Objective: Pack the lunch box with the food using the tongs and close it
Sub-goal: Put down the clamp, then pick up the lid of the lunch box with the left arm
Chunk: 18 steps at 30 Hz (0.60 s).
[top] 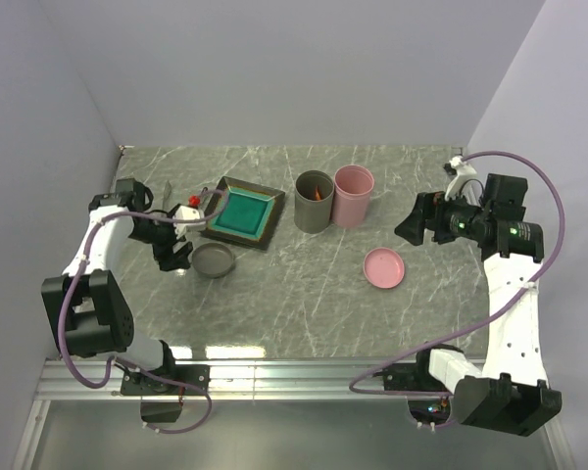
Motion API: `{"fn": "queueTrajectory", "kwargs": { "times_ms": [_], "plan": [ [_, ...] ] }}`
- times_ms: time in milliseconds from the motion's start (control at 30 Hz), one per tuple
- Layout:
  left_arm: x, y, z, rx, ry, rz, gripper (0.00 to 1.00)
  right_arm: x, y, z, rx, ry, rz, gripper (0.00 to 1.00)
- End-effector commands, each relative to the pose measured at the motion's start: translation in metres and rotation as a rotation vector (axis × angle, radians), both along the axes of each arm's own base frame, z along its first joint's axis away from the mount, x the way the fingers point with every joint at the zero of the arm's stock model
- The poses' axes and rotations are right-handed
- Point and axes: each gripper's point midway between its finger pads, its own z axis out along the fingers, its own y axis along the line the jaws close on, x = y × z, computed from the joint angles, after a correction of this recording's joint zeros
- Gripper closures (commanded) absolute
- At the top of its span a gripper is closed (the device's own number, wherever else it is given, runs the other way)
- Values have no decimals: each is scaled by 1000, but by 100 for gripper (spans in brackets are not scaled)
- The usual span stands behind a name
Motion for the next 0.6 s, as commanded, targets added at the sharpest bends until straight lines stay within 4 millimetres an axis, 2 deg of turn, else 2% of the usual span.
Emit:
{"fn": "queueTrajectory", "kwargs": {
  "times_ms": [0,167,300,367,433,467,567],
  "plan": [
    [-13,-11,4,-10,-94,-178,16,-2,7,8,-52,-45,39,0],
    [-17,-14,-16,71,-119,-295,18,-1,8,8,-49,-39,47,0],
    [-10,-22,-31,107,-112,-336,21,-2,8,6,-65,-39,50,0],
    [-9,-27,-37,119,-106,-356,23,-3,7,6,-71,-36,45,0],
    [-7,-23,-45,149,-92,-355,27,-2,7,6,-75,-37,43,0],
    [-7,-31,-48,158,-89,-390,29,-2,7,7,-75,-39,45,0],
    [-11,-29,-62,185,-37,-417,34,-1,6,8,-75,-35,41,0]
  ]
}}
